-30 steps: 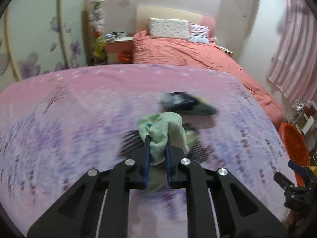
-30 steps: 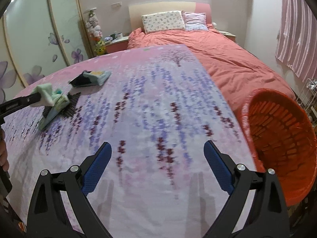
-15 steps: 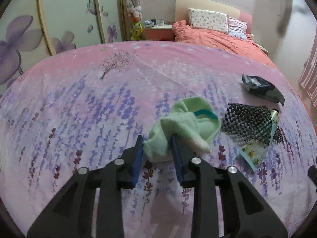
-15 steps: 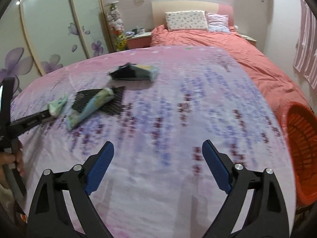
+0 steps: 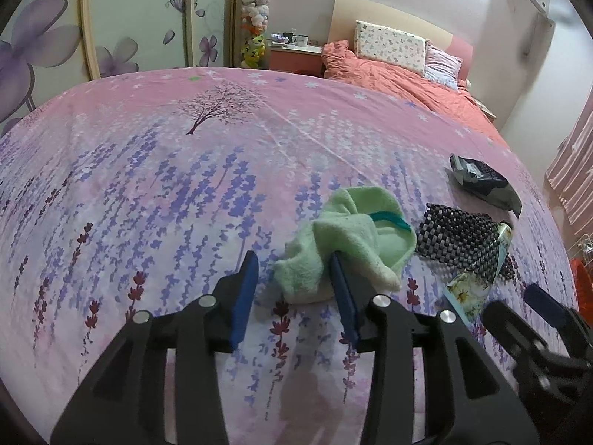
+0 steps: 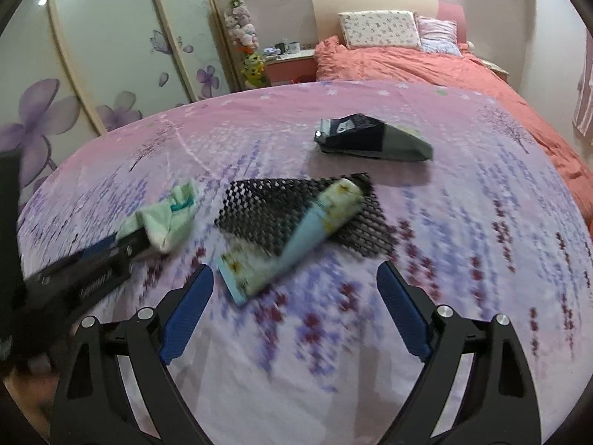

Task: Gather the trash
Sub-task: 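Grasp the hand cream tube with the right tool while the left tool holds the green cloth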

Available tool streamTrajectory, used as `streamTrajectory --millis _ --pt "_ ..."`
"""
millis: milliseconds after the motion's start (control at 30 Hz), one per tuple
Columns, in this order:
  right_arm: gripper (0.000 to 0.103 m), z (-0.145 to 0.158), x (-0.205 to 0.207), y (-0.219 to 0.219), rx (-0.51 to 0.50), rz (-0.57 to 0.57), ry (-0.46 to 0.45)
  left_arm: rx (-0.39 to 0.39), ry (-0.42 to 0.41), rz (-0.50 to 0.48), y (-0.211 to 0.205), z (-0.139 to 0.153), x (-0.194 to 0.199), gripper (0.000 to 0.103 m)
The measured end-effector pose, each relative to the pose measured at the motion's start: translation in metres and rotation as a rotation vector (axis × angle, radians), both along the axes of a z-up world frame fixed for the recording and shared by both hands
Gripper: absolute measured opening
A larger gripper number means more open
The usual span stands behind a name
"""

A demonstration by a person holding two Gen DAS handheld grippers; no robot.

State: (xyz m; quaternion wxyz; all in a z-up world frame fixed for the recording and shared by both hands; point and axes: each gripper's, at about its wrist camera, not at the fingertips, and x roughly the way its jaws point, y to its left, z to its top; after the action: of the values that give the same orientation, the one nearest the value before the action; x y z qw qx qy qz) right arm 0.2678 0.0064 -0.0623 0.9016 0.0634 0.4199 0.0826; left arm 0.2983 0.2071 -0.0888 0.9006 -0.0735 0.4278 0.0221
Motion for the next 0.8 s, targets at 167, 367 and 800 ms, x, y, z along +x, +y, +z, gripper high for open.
streamTrajectory --millis 167,367,800 --pt "0.084 -0.01 0.015 0.004 -0.105 -0.057 0.033 -0.023 -0.004 -0.001 0.003 0.0 0.0 0.042" --pt "0.068 -0.006 -0.001 -0.048 -0.116 -0.153 0.014 -0.032 -0.006 -0.004 0.006 0.0 -0.003 0.043" --pt "0.052 0.0 0.022 -0.054 0.097 -0.133 0.015 -0.03 -0.006 -0.012 0.003 0.001 -0.001 0.046"
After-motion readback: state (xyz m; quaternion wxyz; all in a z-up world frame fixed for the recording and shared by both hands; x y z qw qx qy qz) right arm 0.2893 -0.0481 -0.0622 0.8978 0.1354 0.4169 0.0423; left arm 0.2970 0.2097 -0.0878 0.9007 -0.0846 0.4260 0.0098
